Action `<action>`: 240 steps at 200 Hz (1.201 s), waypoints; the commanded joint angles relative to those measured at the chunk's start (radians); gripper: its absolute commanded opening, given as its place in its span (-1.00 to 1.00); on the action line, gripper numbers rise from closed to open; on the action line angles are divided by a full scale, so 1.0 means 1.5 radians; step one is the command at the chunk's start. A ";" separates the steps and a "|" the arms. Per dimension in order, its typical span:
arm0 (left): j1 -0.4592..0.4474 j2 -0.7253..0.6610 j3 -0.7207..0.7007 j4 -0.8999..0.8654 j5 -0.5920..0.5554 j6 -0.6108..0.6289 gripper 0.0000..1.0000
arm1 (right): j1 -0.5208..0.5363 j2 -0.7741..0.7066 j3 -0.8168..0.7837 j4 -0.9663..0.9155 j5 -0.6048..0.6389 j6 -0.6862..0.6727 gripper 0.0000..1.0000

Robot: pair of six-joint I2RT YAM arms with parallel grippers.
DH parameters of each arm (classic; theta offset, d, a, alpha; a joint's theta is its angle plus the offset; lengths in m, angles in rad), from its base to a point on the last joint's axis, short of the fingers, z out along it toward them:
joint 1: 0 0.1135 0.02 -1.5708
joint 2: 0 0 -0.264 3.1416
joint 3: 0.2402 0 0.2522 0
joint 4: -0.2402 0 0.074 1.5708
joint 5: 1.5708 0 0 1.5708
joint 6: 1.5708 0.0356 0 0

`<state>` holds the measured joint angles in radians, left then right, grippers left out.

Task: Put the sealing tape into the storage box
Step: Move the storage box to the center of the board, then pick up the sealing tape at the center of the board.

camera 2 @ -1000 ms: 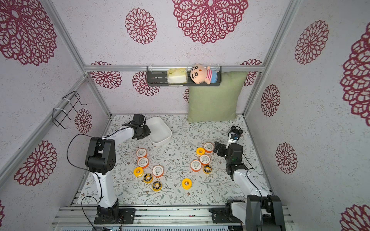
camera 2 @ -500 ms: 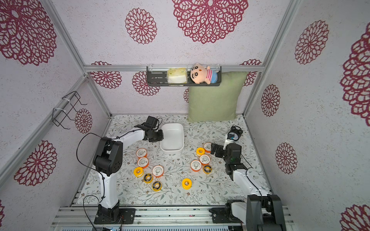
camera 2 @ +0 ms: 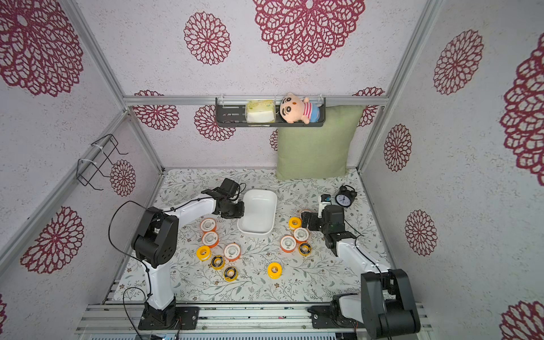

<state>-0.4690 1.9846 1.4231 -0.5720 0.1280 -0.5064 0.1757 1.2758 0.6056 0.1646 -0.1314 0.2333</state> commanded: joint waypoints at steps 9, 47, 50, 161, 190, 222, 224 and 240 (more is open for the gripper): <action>-0.021 -0.051 -0.025 -0.019 -0.021 -0.009 -0.75 | 0.022 0.032 0.046 -0.033 0.012 -0.033 0.98; -0.039 -0.071 -0.050 -0.011 -0.019 -0.035 -0.74 | 0.042 0.090 0.102 -0.073 0.009 -0.041 0.88; -0.040 -0.073 -0.052 -0.010 -0.018 -0.036 -0.73 | 0.044 0.095 0.106 -0.076 0.010 -0.042 0.87; -0.056 -0.123 -0.080 -0.006 -0.083 -0.064 -0.02 | 0.060 0.234 0.246 -0.195 0.053 -0.031 0.26; -0.043 -0.174 -0.093 -0.010 -0.129 -0.044 0.06 | 0.060 0.270 0.283 -0.227 0.065 -0.028 0.08; -0.017 -0.237 -0.128 -0.005 -0.157 -0.032 0.07 | 0.061 0.300 0.309 -0.256 0.091 -0.017 0.02; -0.014 -0.241 -0.132 -0.004 -0.156 -0.032 0.07 | 0.061 0.302 0.310 -0.258 0.094 -0.015 0.02; 0.000 -0.266 -0.157 0.007 -0.154 -0.032 0.07 | 0.062 0.308 0.317 -0.264 0.103 -0.012 0.01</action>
<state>-0.5045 1.6352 1.2373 -0.5800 -0.0666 -0.5755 0.2657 1.7336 1.0454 -0.1837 -0.0250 0.1917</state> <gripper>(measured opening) 0.533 0.510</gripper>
